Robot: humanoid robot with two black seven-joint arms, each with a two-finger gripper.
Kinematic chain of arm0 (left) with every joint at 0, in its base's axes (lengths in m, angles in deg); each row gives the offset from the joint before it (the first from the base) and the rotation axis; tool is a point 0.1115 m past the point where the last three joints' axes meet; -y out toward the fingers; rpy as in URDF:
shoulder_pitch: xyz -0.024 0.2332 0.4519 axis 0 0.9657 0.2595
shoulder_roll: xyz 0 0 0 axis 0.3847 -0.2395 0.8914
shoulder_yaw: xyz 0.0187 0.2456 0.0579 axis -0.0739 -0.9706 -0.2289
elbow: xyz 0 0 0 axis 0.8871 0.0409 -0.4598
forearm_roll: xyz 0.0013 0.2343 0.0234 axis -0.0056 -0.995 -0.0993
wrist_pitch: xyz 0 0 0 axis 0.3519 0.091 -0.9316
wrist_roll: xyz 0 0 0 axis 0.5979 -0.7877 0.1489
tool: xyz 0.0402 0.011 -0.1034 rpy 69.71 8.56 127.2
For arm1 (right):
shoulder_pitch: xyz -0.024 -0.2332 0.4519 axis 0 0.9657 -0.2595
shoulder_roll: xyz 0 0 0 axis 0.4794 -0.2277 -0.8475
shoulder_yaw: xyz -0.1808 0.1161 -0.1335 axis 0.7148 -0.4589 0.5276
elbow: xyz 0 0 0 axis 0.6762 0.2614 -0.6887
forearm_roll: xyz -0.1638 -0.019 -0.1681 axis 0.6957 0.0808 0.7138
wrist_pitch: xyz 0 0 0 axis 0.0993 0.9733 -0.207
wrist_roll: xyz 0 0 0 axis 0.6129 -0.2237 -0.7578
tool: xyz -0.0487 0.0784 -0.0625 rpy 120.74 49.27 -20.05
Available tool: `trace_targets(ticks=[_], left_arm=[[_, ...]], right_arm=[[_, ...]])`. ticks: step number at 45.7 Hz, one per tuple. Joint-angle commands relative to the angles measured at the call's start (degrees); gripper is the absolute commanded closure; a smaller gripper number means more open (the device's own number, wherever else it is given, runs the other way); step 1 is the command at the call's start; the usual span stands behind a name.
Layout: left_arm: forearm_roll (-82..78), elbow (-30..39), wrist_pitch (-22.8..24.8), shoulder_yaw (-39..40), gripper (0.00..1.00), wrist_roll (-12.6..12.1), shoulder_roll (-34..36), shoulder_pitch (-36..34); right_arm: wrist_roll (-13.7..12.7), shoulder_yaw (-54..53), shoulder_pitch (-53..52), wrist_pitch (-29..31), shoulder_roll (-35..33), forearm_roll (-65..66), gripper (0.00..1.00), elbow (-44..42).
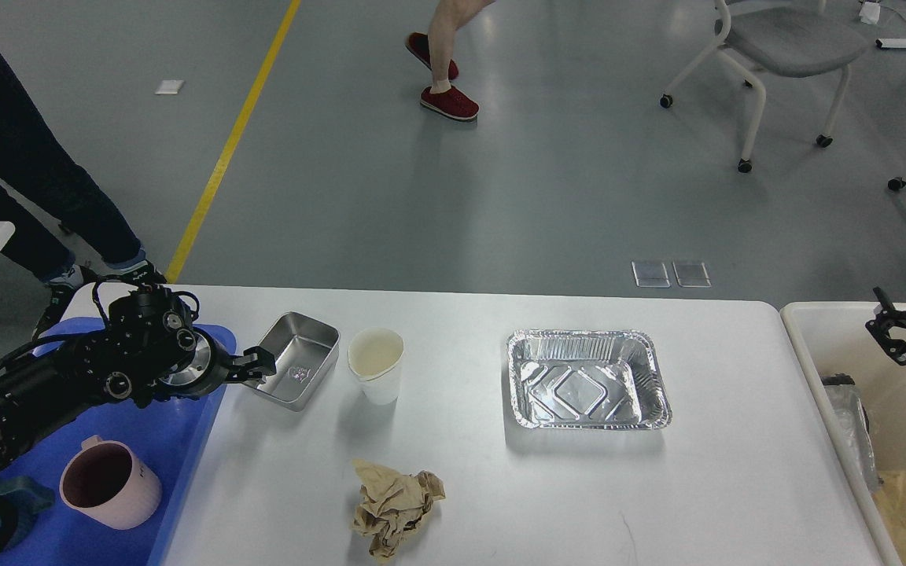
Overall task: Tidy desktop
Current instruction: 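Grasp the edge of the steel tray with the left gripper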
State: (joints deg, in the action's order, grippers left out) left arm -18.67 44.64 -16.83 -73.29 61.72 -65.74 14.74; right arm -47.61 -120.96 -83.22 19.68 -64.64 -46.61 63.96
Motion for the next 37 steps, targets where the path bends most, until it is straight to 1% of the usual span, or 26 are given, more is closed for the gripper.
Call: trace_targets(ticks=[1, 12, 20, 28, 33, 37], left_arm=[[0.03, 0.00, -0.09, 0.00, 0.03, -0.01, -0.15, 0.08], [0.47, -0.17, -3.07, 0.00, 0.03, 0.16, -1.47, -0.01], [0.56, -3.95, -3.87, 0.18, 0.03, 0.60, -4.37, -0.27], [0.47, -5.88, -4.66, 0.00, 0.03, 1.48, -6.66, -0.27], [0.47, -7.20, -6.06, -0.09, 0.03, 2.88, -7.71, -0.10], [0.47, -7.91, -6.42, -0.09, 0.03, 3.24, -8.42, -0.01]], right_arm=[[0.04, -0.39, -0.11, 1.00, 0.44, 0.00, 0.00, 0.00], [0.04, -0.48, -0.11, 1.00, 0.26, 0.00, 0.00, 0.00], [0.04, -0.91, -0.11, 1.09, 0.09, 0.00, 0.00, 0.00], [0.04, -1.27, -0.02, 1.18, 0.09, 0.09, 0.00, 0.00], [0.04, -1.27, -0.02, 1.18, 0.26, 0.00, 0.00, 0.00], [0.04, -1.27, -0.11, 1.18, 0.35, 0.09, 0.00, 0.00]])
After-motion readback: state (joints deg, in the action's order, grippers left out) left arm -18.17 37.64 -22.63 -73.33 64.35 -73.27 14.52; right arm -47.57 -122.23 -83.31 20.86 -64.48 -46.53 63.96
